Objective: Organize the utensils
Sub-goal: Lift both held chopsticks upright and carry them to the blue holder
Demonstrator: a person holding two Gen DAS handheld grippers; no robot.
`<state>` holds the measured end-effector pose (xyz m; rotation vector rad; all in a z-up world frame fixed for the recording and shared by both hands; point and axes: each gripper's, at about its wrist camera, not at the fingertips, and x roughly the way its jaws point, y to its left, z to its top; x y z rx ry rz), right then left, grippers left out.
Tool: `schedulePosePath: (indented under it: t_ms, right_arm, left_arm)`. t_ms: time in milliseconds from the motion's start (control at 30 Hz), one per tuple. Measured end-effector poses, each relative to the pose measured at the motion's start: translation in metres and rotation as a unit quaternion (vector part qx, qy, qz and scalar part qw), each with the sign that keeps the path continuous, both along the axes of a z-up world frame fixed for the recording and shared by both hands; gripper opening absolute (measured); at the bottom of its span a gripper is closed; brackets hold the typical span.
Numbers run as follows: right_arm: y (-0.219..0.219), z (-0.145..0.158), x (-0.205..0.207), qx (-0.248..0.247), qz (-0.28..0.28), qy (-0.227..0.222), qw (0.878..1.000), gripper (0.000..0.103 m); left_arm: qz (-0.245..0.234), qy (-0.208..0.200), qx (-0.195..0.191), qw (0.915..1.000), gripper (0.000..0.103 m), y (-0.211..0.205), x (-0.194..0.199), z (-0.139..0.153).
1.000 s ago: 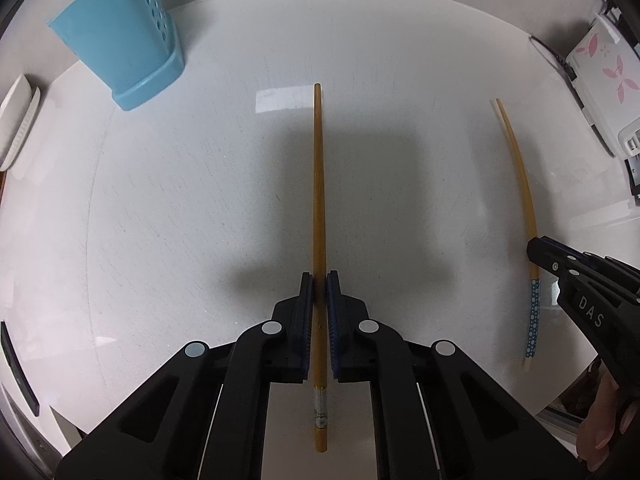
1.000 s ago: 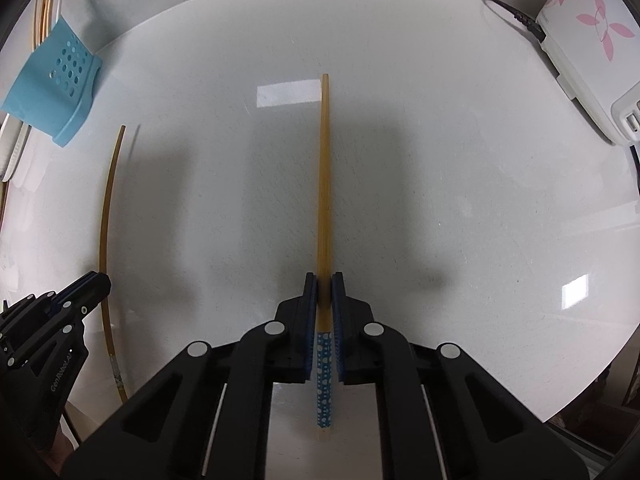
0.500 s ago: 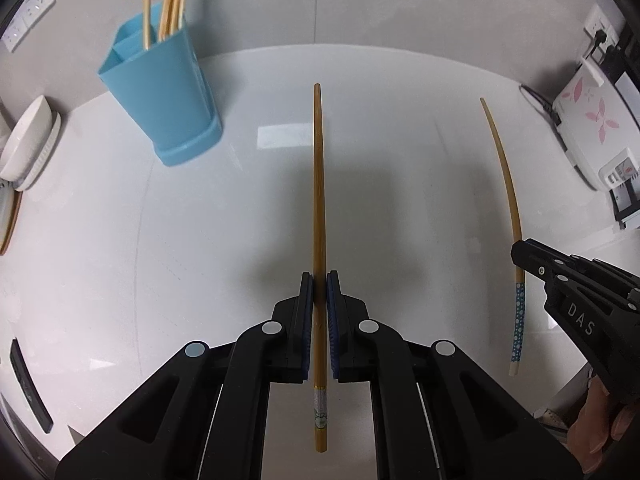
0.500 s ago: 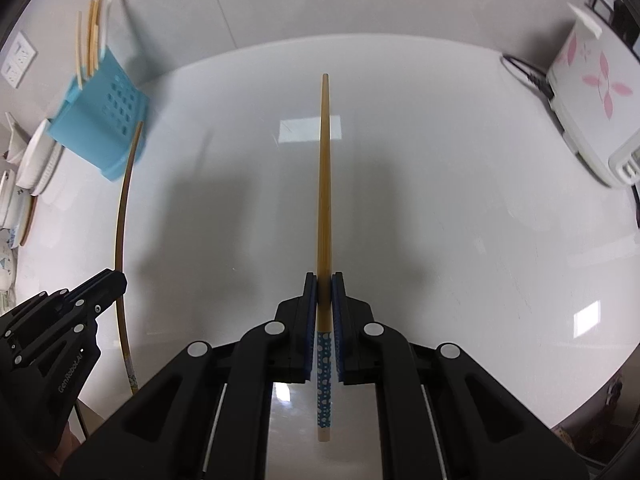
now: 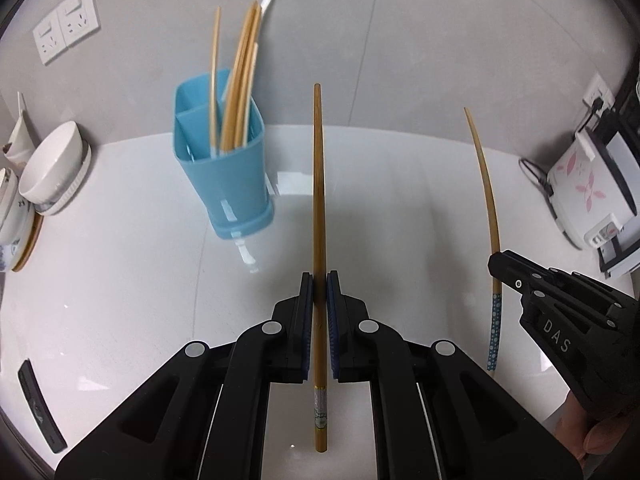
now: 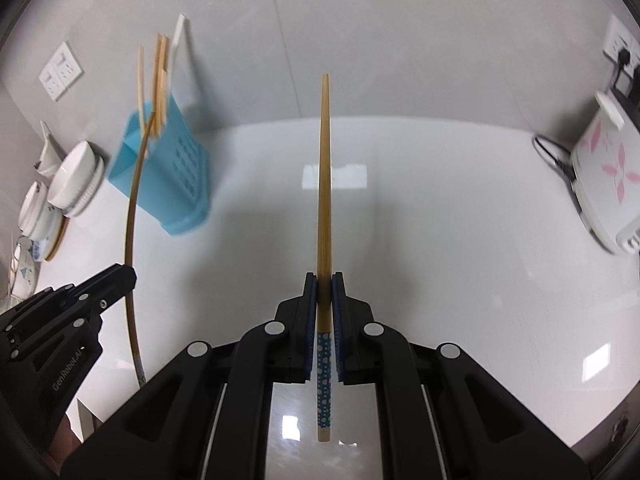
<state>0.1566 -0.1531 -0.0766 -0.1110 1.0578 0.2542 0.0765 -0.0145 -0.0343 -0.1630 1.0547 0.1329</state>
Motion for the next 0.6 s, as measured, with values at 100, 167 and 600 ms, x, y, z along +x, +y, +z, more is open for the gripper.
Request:
schedulePosePath:
  t_ms: [100,167,600]
  right_arm:
    - [0.013,0.011,0.007,0.015,0.007,-0.016,1.0,0.007]
    - [0.022,0.018,0.01,0.023,0.012,-0.026,0.999,0.007]
    - [0.079,0.051,0.029,0.058,0.029,-0.072,0.995,0.007]
  left_arm:
    - [0.004,-0.024,0.002,0.9997,0.006,0.013,0.002,0.014]
    - [0.006,-0.033,0.001,0.9994,0.006,0.015,0.007,0.019]
    - [0.027,-0.13,-0.013,0.9911,0.006,0.066,0.028,0.073]
